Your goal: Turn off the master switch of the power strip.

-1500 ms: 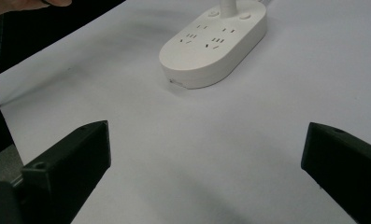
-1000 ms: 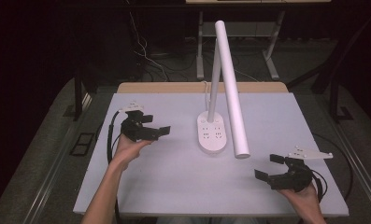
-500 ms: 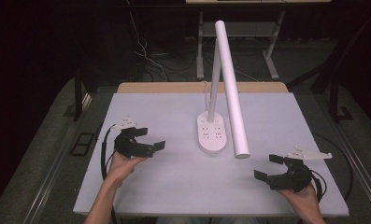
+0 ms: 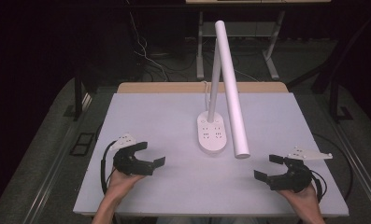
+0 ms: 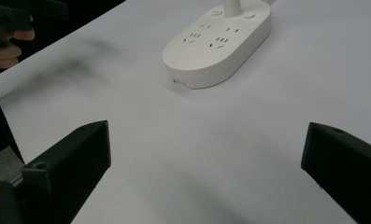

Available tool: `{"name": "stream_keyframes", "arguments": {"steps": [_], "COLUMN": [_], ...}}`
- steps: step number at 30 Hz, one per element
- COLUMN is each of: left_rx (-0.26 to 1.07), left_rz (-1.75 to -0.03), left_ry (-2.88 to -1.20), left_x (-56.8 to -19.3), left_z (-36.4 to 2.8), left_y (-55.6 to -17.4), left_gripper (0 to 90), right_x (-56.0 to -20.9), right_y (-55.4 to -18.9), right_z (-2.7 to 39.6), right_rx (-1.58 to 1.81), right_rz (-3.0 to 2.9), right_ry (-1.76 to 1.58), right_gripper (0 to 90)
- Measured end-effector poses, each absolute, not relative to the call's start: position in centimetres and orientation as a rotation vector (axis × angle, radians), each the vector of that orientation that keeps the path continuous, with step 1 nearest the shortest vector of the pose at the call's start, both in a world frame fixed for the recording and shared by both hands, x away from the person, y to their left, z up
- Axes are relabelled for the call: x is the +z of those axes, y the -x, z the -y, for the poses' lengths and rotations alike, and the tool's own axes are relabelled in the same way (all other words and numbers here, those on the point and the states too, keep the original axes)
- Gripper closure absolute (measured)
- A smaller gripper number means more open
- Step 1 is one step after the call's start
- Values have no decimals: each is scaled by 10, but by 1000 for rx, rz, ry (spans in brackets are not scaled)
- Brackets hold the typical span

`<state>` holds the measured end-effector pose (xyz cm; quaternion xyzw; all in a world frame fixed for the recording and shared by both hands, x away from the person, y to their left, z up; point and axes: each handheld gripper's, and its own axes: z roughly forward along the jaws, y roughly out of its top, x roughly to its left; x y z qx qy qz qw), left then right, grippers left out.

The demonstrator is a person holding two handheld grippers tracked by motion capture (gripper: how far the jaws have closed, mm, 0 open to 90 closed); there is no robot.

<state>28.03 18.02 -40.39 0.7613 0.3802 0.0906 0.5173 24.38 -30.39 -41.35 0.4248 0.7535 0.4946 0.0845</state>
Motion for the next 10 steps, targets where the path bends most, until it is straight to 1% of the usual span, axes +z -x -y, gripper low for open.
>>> {"name": "stream_keyframes", "arguments": {"steps": [5, 10], "left_rx": [220, 230], "left_rz": [-909, -898], "left_ry": [-1832, -1843], "left_x": [-410, -416], "left_z": [-179, -178], "left_y": [-267, -263], "left_gripper": [0, 0], "right_x": [-414, -414], "right_y": [-243, -242], "right_z": [304, 303], "right_rx": [1474, 1473], "right_rz": [-2251, -2253], "right_ry": [-1273, -1274], "right_gripper": [10, 10]}}
